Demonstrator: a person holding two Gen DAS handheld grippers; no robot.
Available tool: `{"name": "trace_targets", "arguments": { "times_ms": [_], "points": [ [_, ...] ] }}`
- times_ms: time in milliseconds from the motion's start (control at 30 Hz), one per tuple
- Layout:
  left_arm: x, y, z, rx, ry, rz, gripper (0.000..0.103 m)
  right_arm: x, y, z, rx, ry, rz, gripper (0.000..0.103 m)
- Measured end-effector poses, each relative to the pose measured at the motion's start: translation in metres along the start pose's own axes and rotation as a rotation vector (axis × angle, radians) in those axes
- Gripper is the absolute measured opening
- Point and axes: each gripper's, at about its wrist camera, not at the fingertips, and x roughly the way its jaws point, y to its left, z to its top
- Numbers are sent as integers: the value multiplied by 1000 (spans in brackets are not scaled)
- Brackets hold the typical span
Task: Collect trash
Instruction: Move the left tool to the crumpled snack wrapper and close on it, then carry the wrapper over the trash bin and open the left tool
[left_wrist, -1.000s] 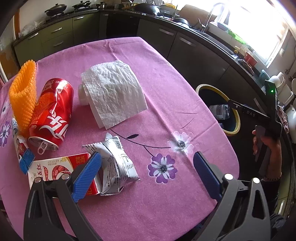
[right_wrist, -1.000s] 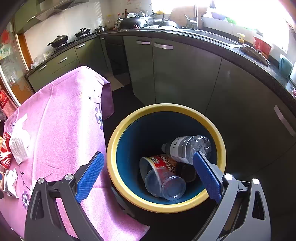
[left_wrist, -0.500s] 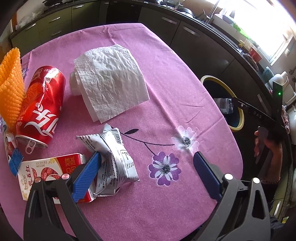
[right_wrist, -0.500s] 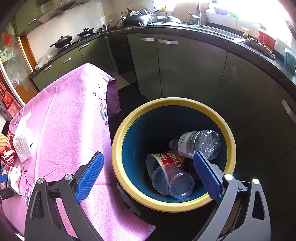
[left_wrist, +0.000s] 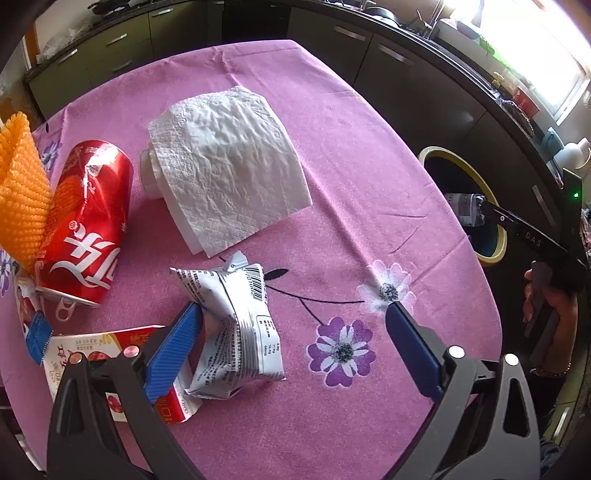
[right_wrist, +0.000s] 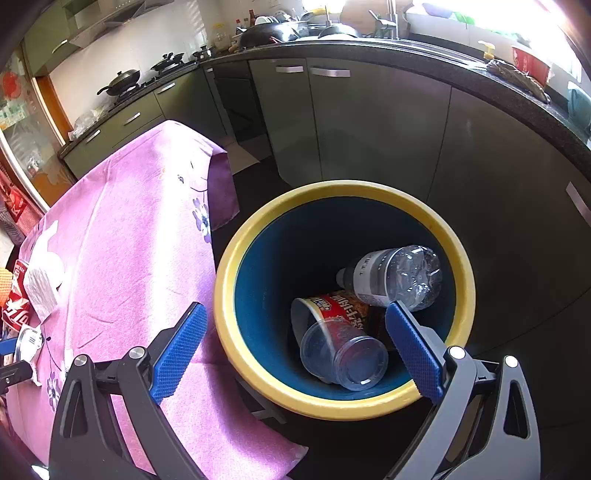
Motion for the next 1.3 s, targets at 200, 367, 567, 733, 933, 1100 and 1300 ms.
{"name": "trace_targets", "arguments": {
  "times_ms": [200,367,567,733,933,1100,1300],
  "points": [
    [13,-10,-5,51,36,-15,77,0,2,0,-5,4,-1,96],
    [11,-13,-7,76,35,-20,62,1,4,0,-9,9,-1,96],
    [11,-19,-8,128,37,9,41,1,5,-1,-10,11,1,96],
    [6,-26,-10,175,17,20,37,0,5,-1,-10,6,4,96],
    [-3,-42,-3,223,-23,21,37,-8,0,-1,2,-13,-5,96],
    [-6,-68,11,287,-50,4,37,-21,-18,-2,35,-41,-32,96],
    [-3,-132,41,396,-85,-68,37,-43,-47,-7,85,-77,-83,96]
  ]
}}
